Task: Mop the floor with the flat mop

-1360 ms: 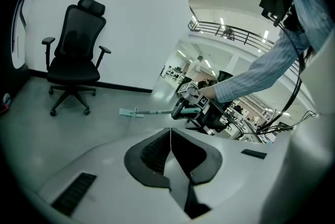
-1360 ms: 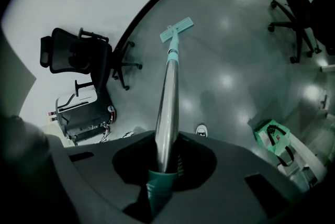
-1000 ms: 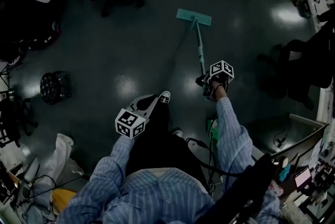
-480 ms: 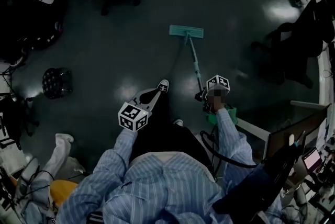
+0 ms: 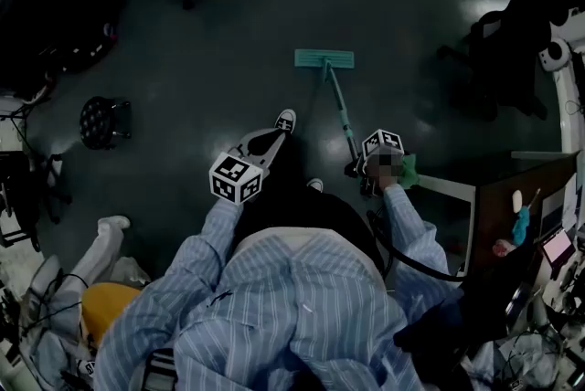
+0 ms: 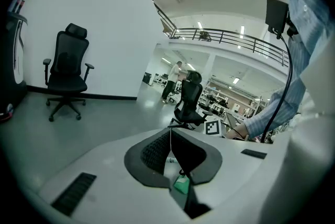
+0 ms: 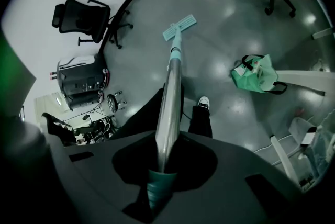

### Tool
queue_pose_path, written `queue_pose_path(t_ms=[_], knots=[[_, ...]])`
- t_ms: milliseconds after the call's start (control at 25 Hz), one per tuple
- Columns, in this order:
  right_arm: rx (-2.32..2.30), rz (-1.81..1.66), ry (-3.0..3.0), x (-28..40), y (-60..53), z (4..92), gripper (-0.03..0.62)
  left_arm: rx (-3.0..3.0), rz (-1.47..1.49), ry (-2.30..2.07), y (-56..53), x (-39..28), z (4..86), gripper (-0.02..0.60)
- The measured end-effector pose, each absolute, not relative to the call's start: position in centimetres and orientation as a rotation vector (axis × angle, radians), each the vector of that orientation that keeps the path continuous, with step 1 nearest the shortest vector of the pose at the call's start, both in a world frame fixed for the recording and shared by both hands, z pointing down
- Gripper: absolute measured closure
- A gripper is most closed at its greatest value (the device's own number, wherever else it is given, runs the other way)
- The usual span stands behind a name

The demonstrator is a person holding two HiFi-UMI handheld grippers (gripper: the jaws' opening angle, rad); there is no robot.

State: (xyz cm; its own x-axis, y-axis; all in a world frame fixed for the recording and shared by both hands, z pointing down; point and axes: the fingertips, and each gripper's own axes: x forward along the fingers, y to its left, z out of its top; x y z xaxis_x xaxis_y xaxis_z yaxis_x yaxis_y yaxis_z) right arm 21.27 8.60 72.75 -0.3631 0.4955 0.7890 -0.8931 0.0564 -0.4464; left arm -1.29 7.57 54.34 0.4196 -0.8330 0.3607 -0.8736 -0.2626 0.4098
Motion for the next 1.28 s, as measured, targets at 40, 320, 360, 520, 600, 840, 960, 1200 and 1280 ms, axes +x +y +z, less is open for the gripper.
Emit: queue_pose_path(t_ms=[40, 320, 360, 520, 600, 840, 960, 1200, 1280], knots=[[0.465, 1.564, -1.191, 22.2, 9.6, 72.6, 0.540, 2.130, 0.094, -1.437, 8.2, -0.6, 54.2, 0.574], [0.416, 1.508, -1.169, 29.2, 15.1, 70.8, 0.540, 2.187, 0.123, -1.437, 11.1, 2.8, 53.0, 0.574], [0.408, 1.502, -1.166, 29.9, 15.8, 70.6, 0.540, 2.185, 0.120, -1.442, 11.3, 2.9, 52.8, 0.574], [0.369, 1.468, -1.153, 32.6, 18.6, 69.6, 0.540, 2.196, 0.110, -1.469, 12.6, 3.7, 52.0, 0.574], [0.349, 1.440, -1.145, 34.0, 19.5, 69.1, 0.540, 2.205, 0.119, -1.481, 13.3, 4.1, 51.7, 0.574], [0.309, 1.426, -1.134, 36.5, 20.9, 68.1, 0.540, 2.161, 0.082, -1.531, 14.6, 3.8, 51.7, 0.574], [0.307, 1.435, -1.139, 36.6, 21.6, 68.2, 0.540, 2.154, 0.079, -1.538, 15.1, 3.9, 51.7, 0.574], [0.280, 1.424, -1.138, 34.9, 23.4, 68.2, 0.539, 2.179, 0.092, -1.505, 16.2, 4.0, 51.5, 0.574], [0.271, 1.420, -1.132, 34.2, 24.1, 68.2, 0.539, 2.180, 0.108, -1.487, 16.8, 3.9, 51.9, 0.574]])
